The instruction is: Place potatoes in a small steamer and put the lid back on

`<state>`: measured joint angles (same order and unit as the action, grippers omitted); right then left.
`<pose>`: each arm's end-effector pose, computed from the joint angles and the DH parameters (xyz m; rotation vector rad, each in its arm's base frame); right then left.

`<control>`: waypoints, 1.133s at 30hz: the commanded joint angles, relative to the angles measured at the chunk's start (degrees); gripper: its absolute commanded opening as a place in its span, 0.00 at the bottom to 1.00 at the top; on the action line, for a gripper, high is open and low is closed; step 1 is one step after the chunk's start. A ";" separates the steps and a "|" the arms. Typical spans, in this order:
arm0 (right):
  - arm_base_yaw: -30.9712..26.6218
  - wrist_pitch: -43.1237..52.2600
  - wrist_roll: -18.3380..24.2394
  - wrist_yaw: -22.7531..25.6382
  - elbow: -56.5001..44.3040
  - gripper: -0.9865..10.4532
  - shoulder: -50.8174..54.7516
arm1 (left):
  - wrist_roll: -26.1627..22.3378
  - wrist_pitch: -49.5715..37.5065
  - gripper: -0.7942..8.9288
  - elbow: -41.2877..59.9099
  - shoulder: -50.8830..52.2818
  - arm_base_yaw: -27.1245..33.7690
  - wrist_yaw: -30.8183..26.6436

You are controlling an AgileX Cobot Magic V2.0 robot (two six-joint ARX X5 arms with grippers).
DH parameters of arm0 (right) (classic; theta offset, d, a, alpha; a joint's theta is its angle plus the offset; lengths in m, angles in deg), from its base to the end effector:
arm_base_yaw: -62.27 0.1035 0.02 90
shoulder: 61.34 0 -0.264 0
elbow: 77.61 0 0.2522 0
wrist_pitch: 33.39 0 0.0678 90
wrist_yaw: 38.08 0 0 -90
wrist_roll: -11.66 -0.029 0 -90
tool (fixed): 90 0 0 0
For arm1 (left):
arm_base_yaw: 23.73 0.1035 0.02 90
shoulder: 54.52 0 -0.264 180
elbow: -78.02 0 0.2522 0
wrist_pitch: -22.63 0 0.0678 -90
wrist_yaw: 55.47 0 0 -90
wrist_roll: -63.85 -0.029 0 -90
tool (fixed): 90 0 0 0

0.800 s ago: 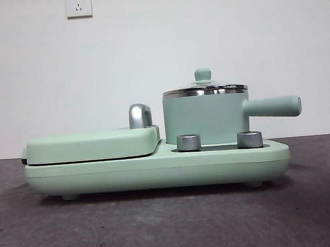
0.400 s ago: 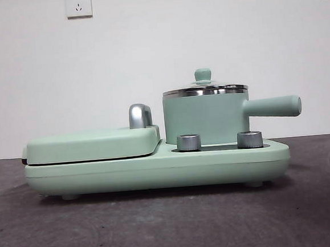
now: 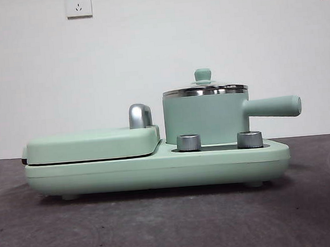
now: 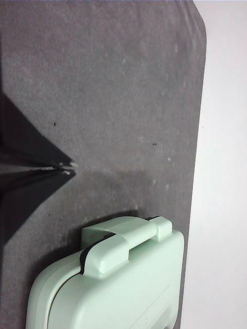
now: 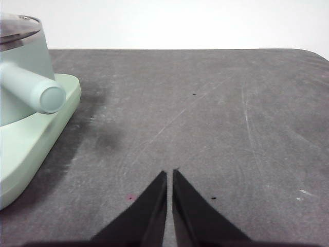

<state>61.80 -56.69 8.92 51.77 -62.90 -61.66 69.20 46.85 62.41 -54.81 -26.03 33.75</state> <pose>0.0959 -0.0007 0.1527 0.0486 0.1553 -0.0093 0.0948 -0.0034 0.1565 -0.0890 0.1564 -0.0192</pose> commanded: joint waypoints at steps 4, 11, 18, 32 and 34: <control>-0.13 0.63 0.61 0.17 -0.31 0.10 0.11 | -0.52 0.24 0.09 1.11 0.11 -1.36 -0.20; -0.13 0.63 0.61 0.17 -0.31 0.10 0.11 | -0.55 0.24 0.09 1.11 0.11 -2.08 -0.20; -0.13 0.63 0.61 0.17 -0.31 0.10 0.11 | -0.55 0.24 0.09 1.11 0.11 -2.08 -0.20; -0.13 0.63 0.61 0.17 -0.31 0.10 0.11 | -0.52 0.24 0.09 1.11 0.11 -2.08 -0.20; -0.13 0.63 0.61 0.17 -0.31 0.10 0.11 | -0.52 0.24 0.09 1.11 0.11 -2.08 -0.20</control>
<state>61.80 -56.69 8.92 51.77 -62.88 -61.66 69.20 46.85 62.41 -54.81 -28.00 33.75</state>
